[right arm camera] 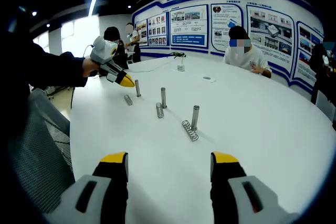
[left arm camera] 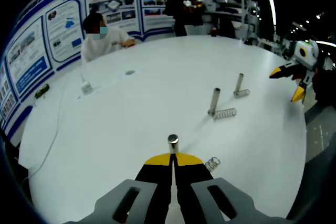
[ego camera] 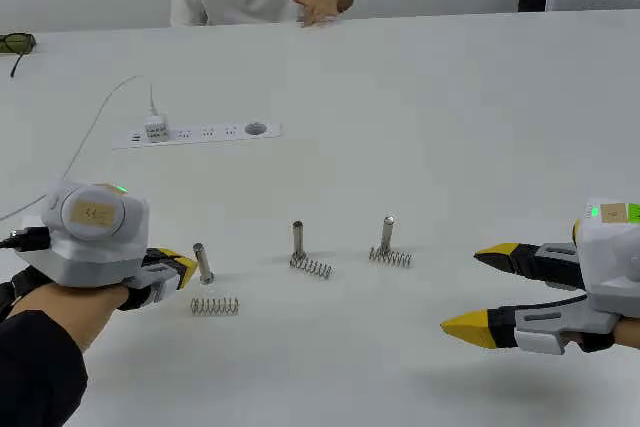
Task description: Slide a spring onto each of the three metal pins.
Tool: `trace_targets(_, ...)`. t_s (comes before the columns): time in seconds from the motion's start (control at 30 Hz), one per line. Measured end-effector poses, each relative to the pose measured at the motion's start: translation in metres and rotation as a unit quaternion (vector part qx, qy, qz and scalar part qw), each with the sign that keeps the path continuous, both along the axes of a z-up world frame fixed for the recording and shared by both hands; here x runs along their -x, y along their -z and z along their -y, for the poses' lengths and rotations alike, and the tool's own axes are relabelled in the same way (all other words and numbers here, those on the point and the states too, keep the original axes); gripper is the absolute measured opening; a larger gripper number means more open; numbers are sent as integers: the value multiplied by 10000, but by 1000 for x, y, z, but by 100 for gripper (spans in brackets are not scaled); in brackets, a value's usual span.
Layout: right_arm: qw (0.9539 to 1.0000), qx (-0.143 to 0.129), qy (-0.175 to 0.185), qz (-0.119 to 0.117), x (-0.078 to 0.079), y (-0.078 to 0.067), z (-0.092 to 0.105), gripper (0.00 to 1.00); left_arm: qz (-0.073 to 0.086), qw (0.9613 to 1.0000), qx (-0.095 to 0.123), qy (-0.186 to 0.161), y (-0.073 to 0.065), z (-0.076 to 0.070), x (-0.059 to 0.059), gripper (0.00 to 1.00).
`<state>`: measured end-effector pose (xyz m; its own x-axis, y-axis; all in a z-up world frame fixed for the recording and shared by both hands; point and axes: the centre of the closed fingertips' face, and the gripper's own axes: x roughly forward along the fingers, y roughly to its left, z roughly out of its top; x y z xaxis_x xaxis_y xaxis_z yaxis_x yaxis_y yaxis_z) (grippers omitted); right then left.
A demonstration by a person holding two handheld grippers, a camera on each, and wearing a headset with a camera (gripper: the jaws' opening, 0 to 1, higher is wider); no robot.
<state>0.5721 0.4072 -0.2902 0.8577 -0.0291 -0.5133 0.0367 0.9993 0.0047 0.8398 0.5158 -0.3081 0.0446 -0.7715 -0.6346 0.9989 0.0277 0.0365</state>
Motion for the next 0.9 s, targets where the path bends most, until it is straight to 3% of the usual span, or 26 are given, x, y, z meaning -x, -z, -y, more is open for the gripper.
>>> trace_targets(0.37, 10000, 5, -10, -22, 0, 1, 0, 65, -61, 9999, -58, 89, 4, -9, 5, 2)
trace_targets(0.5, 10000, 5, -8, -22, 0, 1, 0, 65, -147, 9989, -71, 446, 6, -9, 16, 7)
trace_targets(0.8, 10000, -10, -5, -31, 0, 2, 0, 65, -101, 9950, -126, 990, 10, -11, 26, 13)
trace_targets(0.9, 10000, -18, -7, -47, 0, 3, -1, 65, -31, 9916, -189, 1283, 11, -12, 30, 15)
